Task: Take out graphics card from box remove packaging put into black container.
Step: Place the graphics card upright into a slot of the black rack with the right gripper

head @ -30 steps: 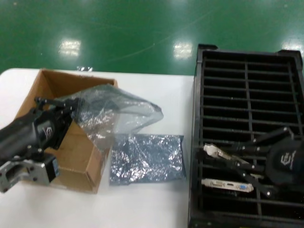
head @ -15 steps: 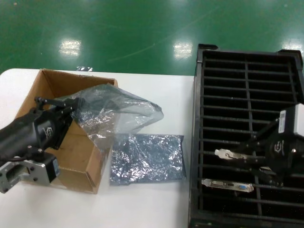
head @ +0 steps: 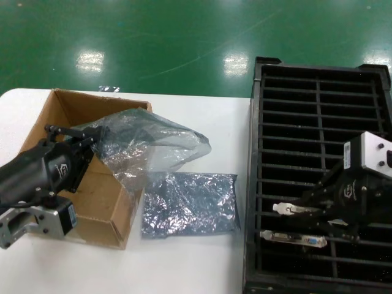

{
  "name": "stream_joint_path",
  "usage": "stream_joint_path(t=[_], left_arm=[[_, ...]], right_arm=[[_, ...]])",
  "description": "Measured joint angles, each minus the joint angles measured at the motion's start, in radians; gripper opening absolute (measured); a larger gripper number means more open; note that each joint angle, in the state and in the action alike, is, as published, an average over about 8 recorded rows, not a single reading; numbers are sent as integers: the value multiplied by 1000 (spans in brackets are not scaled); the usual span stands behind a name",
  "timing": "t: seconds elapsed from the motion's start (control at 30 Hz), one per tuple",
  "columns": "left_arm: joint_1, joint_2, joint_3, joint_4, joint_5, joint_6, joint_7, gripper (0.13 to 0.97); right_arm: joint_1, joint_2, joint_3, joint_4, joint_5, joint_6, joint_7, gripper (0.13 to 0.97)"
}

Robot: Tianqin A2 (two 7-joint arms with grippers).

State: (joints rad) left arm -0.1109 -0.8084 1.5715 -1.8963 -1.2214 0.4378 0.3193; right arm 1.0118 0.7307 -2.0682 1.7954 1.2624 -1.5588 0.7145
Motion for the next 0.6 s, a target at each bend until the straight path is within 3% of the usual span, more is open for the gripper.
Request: stream_joint_path(t=[0.6], left_arm=[[0, 0, 0, 0, 0, 0, 0, 138]], right_arm=[[52, -34, -62, -100, 36, -10, -33, 188]])
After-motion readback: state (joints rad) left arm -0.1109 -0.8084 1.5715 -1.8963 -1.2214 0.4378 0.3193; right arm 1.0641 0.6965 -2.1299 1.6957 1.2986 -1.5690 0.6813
